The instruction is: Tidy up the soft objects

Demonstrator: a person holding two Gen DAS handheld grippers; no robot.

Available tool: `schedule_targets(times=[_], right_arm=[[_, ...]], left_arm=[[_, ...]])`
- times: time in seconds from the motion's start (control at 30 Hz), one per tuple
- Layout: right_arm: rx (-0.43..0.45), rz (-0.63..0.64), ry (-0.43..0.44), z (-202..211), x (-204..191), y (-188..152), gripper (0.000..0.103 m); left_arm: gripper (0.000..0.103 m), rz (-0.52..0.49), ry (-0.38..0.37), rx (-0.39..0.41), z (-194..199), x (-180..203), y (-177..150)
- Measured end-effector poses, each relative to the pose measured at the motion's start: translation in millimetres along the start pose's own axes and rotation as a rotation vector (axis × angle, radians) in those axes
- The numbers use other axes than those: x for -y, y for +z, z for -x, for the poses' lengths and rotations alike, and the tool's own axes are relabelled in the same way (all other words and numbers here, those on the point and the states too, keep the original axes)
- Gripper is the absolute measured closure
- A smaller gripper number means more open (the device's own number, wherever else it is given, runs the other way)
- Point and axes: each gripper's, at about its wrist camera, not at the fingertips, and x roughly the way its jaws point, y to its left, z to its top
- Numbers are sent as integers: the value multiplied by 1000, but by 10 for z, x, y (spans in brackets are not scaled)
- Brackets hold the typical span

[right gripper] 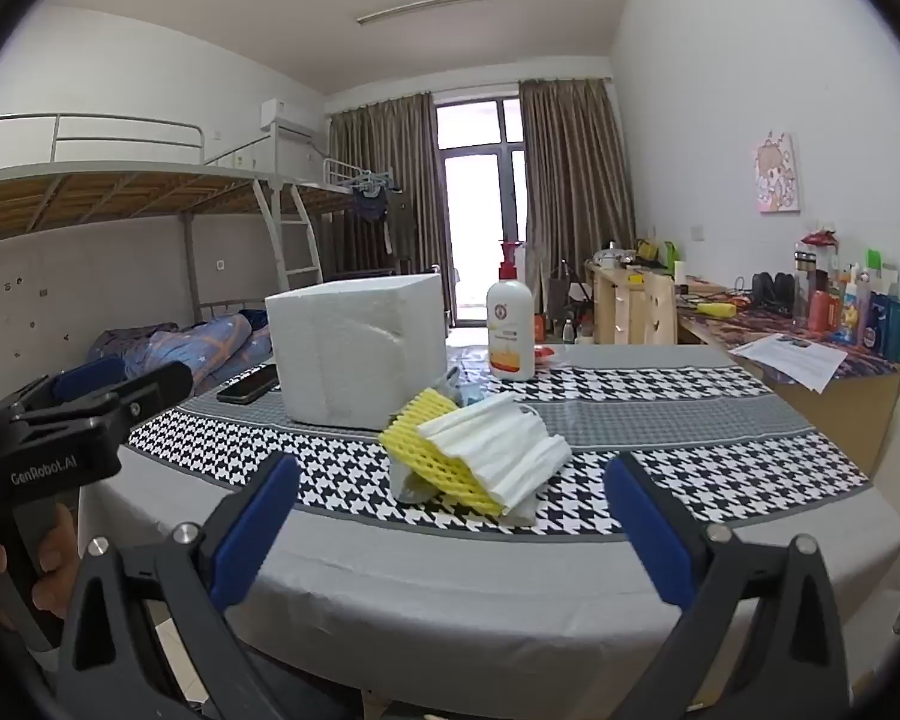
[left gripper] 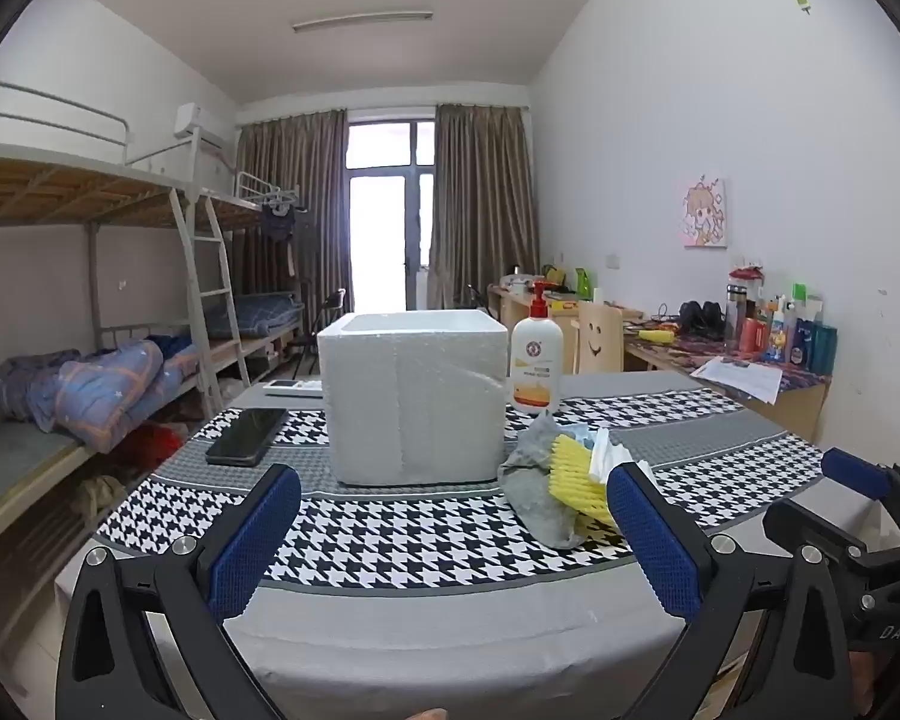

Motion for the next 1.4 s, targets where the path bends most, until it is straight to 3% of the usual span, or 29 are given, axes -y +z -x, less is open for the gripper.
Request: schedule_targets(times=[1.4], right_arm=[[5,-6,0,54,34,38,0]], left_arm=[[1,-1,-10,-20,-26,10,6]])
